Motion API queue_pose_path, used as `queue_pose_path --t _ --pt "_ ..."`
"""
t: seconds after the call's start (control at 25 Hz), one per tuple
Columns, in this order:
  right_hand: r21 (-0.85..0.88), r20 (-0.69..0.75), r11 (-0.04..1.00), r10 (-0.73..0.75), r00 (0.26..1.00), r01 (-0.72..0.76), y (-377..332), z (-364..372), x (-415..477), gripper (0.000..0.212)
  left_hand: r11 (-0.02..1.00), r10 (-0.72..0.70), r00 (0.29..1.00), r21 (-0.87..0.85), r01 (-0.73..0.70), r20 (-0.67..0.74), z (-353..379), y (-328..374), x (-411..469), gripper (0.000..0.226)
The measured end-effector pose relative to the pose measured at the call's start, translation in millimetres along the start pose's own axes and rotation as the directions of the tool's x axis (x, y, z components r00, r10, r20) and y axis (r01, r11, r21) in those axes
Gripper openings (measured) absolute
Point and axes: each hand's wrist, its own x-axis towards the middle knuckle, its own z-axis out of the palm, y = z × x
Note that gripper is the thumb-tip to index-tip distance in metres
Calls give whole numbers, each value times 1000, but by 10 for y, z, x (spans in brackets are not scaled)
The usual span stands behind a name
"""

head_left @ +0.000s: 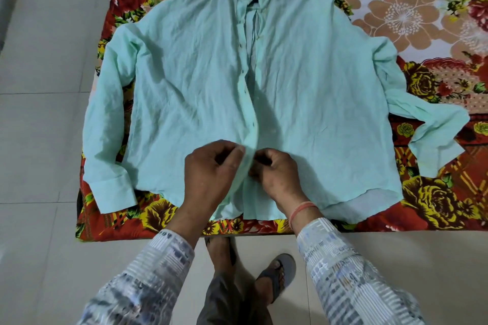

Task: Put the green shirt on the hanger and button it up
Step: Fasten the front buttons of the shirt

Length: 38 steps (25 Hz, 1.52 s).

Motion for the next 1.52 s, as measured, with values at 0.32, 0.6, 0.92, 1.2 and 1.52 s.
queue_pose_path --t 0.32,0.6,0.92,1.2,1.52 --pt "-54 -4 998 -14 1000 14 -8 1 8 13 848 170 932 434 -304 321 26 -424 -178 49" --pt "-61 16 998 3 1000 -2 19 1 25 8 875 30 910 430 -224 414 -424 -663 -237 44" --pt "-51 -14 999 -12 1000 12 -26 -5 -16 15 917 159 950 316 -243 270 149 -171 -61 35" --pt "-275 55 960 -36 998 50 -156 -101 -55 11 946 -321 934 6 324 158 261 -401 62 15" --pt "10 120 997 70 990 -72 -136 -105 -224 13 824 -401 877 -313 472 266 178 -436 13 20"
